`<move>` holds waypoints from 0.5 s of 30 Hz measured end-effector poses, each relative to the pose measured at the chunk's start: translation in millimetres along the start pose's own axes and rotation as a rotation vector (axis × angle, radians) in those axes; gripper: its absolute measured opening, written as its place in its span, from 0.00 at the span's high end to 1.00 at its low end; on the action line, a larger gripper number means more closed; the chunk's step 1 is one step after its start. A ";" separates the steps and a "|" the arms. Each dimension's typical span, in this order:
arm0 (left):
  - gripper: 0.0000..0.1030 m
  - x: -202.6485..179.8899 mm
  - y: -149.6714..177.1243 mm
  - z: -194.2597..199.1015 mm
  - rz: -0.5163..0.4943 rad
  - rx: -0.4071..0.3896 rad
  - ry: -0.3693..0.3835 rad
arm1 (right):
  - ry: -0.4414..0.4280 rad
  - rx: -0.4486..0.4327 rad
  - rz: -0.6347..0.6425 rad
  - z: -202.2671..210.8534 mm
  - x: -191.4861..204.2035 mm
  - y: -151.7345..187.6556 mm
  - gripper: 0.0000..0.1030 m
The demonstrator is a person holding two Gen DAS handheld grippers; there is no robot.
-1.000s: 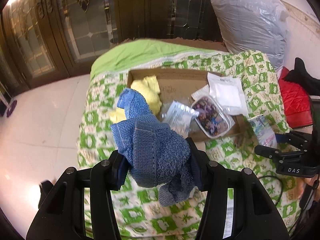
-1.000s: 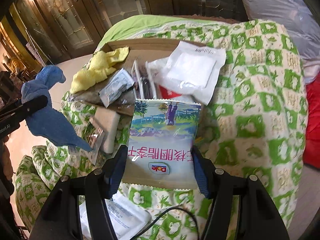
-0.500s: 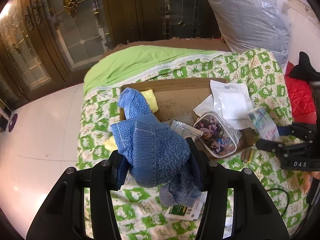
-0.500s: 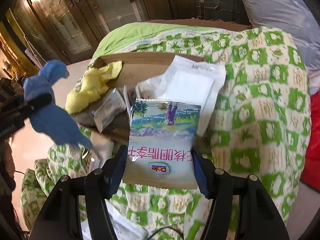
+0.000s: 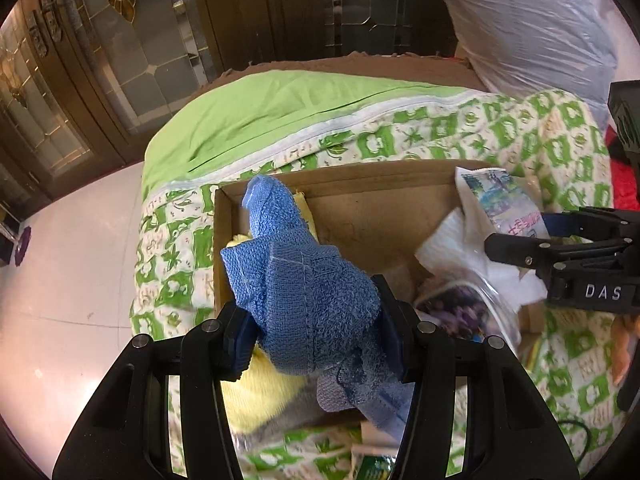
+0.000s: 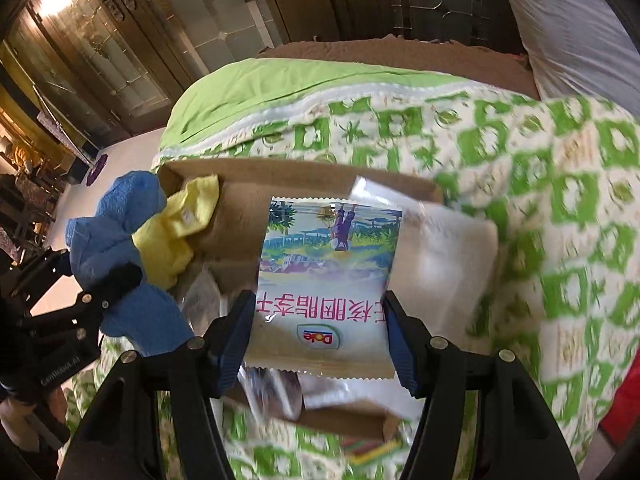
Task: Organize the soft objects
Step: 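Lift and carry blue towel with left tool and Dole packet with right tool to tray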
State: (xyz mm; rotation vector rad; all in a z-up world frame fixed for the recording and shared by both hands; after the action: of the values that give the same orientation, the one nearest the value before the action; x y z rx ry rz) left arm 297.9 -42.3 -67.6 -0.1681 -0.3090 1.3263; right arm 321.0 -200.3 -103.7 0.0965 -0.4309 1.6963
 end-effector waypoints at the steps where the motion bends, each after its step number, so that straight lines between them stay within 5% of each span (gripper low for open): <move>1: 0.50 1.0 -2.5 -4.1 0.004 0.005 0.000 | -0.008 0.007 -0.001 -4.6 2.7 -3.9 0.39; 15: 0.46 5.3 -27.6 -23.3 0.020 -0.025 -0.021 | -0.024 0.033 0.004 -44.5 26.0 -31.2 0.36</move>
State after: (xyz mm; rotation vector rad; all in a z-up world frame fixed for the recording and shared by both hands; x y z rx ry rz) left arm 331.9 -42.4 -80.8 -0.1792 -0.3425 1.3454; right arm 354.5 -157.7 -129.9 0.1405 -0.4219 1.7081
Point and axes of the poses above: each gripper's, at about its wrist camera, not at the fingertips, and z roughly against the way its jaws point, x to its left, y to its underside, the point moved 9 cm from there along -z, roughly the way its jaws point, and after that the axes turned 11 degrees about x, right-handed, at the moved point
